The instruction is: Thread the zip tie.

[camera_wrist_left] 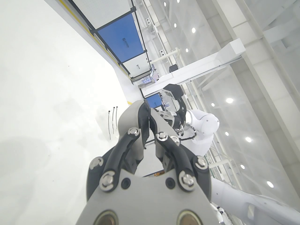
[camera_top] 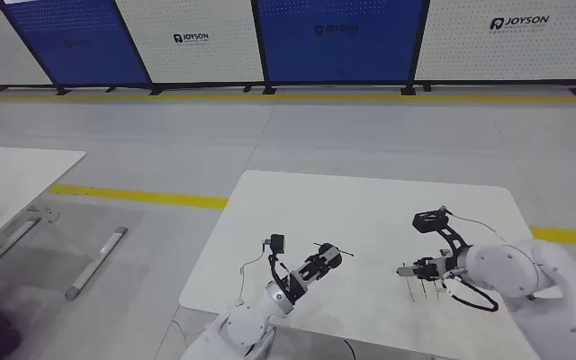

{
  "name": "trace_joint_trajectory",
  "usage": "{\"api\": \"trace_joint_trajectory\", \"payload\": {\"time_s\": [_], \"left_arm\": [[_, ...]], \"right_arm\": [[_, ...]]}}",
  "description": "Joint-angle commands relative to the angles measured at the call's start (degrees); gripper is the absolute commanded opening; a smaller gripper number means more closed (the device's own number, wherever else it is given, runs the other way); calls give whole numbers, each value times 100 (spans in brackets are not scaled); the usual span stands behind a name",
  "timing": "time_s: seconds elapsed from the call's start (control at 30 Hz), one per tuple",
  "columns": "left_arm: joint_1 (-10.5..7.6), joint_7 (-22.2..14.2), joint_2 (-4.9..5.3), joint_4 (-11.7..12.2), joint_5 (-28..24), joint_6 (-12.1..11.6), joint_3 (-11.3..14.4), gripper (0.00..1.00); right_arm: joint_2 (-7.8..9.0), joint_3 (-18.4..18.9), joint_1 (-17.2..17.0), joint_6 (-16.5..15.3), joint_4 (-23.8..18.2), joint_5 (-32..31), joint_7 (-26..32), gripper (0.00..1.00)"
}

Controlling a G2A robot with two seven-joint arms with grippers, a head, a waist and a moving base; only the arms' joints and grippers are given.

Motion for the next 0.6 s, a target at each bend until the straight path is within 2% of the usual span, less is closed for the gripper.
{"api": "trace_joint_trajectory", "payload": {"time_s": [0.0,0.23,0.33,0.47,0.57], "left_arm": [[0,0,0,0,0,0,0,0],[0,0,0,0,0,0,0,0],[0,0,0,0,0,0,0,0],[0,0,0,0,0,0,0,0],[0,0,0,0,0,0,0,0]], "right_arm": [[-10,-37,-130,78,-106,-75,-252,100],[47,280,-782,-1,-342,47,-1014,100],[84,406,-1024,-19,-513,-33,-1100,100],[103,564,-1133,-61,-463,54,-1092,100],[89,605,-1121,-217,-331,235,-1158,100]]}}
